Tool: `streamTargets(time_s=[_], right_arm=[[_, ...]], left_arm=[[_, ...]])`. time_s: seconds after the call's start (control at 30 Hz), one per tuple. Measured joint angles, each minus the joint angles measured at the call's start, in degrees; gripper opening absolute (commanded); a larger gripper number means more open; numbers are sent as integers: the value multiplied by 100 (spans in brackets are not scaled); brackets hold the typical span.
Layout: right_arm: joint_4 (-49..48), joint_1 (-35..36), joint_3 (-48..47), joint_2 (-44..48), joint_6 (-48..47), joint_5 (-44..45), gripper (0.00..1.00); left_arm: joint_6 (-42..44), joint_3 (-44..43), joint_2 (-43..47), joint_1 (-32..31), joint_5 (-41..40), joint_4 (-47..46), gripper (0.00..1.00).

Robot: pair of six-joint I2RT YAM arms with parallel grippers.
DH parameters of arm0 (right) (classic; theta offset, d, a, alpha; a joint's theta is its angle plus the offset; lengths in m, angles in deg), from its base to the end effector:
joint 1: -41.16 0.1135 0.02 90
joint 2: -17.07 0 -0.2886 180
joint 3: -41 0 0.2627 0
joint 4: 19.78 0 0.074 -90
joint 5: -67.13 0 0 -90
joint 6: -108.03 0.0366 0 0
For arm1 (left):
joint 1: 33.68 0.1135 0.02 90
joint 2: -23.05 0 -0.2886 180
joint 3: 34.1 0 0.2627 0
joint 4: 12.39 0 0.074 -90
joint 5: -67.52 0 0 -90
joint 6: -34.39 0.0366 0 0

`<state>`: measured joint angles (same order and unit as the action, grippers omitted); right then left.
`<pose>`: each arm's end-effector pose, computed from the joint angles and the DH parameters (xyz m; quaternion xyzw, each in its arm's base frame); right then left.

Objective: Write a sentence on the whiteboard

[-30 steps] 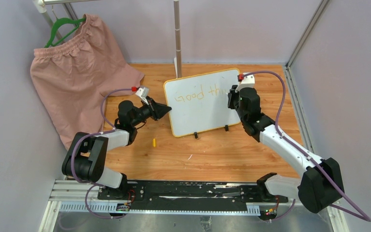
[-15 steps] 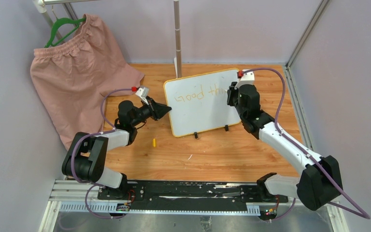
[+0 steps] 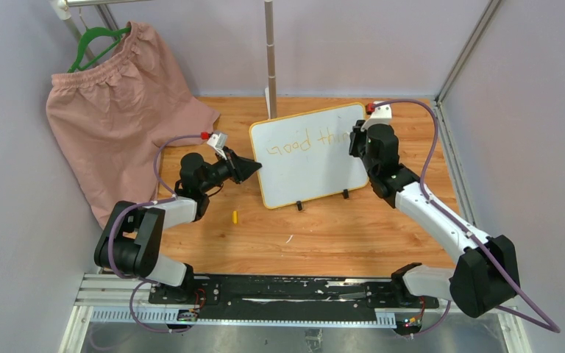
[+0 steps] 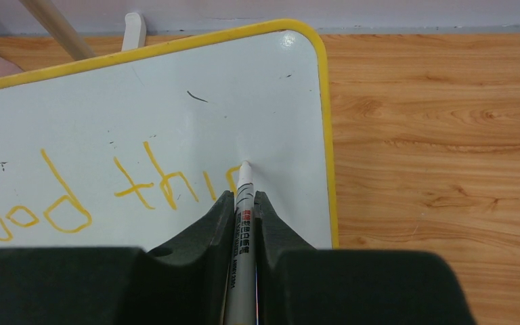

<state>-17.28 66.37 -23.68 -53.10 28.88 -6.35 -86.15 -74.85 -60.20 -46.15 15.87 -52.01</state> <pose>0.2683 0.1148 0.3447 0.0002 0.7527 0.0979 0.6510 0.2708 -0.0831 0.2175 0.1160 0.7115 -0.4600 0.5183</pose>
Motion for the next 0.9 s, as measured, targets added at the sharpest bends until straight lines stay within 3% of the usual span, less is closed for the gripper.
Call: streamTargets(time_s=[0.9], right_arm=[[59,-17,424,289,35,4,0]], left_arm=[[0,0,0,0,0,2,0]])
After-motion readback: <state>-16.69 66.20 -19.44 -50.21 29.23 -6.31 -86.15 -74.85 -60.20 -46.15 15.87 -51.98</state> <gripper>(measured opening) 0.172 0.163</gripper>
